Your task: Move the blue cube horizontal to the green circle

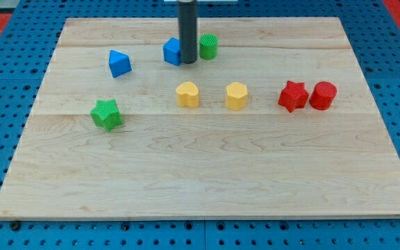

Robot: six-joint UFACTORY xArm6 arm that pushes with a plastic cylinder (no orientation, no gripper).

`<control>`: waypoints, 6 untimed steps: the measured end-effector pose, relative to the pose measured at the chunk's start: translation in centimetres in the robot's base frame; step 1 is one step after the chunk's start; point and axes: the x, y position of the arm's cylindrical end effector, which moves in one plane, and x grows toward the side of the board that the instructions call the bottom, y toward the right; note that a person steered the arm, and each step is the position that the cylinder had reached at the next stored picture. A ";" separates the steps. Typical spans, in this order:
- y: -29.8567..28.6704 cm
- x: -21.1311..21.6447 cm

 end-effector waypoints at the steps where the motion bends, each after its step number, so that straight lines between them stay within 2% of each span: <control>1: -2.3 0.7; 2: -4.5 -2.3; 3: -3.5 -2.0; 4: -9.5 -0.1; 5: -11.1 -3.5; 6: -8.4 -8.8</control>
